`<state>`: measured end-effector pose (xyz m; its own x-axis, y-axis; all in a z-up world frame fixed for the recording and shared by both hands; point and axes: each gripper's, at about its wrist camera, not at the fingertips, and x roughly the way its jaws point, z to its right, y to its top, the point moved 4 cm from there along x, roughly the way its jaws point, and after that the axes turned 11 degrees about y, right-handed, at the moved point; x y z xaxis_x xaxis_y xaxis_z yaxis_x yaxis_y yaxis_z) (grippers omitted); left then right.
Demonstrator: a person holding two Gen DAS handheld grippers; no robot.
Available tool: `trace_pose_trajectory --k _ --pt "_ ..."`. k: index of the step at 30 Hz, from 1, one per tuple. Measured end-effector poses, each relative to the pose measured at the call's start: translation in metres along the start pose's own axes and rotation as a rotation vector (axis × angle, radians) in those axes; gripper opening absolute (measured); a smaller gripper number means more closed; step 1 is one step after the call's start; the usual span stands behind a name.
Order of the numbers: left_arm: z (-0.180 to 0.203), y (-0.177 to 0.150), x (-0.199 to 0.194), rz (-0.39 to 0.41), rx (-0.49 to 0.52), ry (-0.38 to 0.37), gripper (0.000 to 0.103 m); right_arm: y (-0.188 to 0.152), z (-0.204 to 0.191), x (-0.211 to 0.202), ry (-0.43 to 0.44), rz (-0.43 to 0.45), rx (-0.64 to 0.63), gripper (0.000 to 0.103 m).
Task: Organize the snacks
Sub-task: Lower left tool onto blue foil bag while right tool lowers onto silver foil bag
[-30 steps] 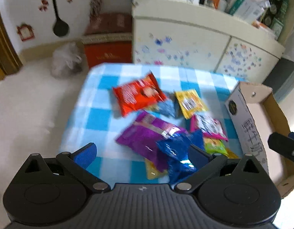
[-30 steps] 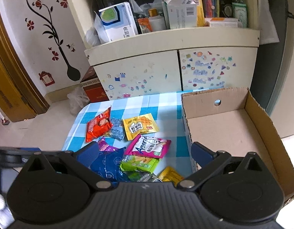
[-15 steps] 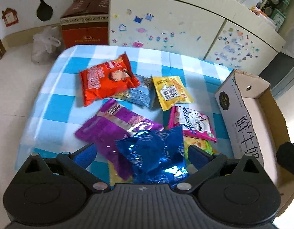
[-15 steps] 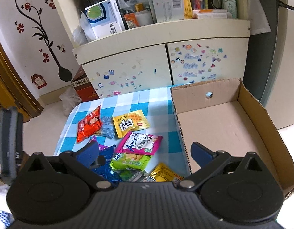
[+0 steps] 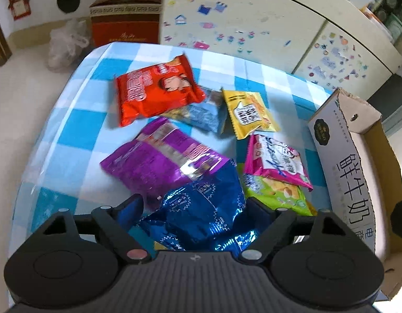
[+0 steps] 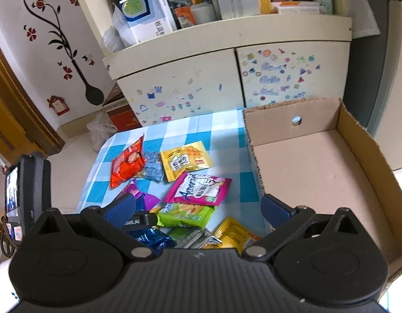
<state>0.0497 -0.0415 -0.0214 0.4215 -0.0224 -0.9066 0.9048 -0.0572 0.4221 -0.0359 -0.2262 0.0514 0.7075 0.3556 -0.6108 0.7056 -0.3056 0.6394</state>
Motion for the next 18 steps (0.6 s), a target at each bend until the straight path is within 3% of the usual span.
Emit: trace_pose_trajectory --k 5,9,18 --pt "-0.020 -0.005 -0.003 -0.037 -0.036 -0.006 0.088 -0.006 0.000 0.010 0.053 -0.022 0.006 0.100" --pt "-0.038 -0.006 -0.005 -0.047 -0.059 0.002 0.088 -0.016 -0.003 0.025 0.101 -0.070 -0.001 0.093" --pt "-0.067 -0.010 -0.001 -0.090 -0.105 0.014 0.088 -0.037 -0.014 0.054 0.122 -0.136 -0.112 0.087"
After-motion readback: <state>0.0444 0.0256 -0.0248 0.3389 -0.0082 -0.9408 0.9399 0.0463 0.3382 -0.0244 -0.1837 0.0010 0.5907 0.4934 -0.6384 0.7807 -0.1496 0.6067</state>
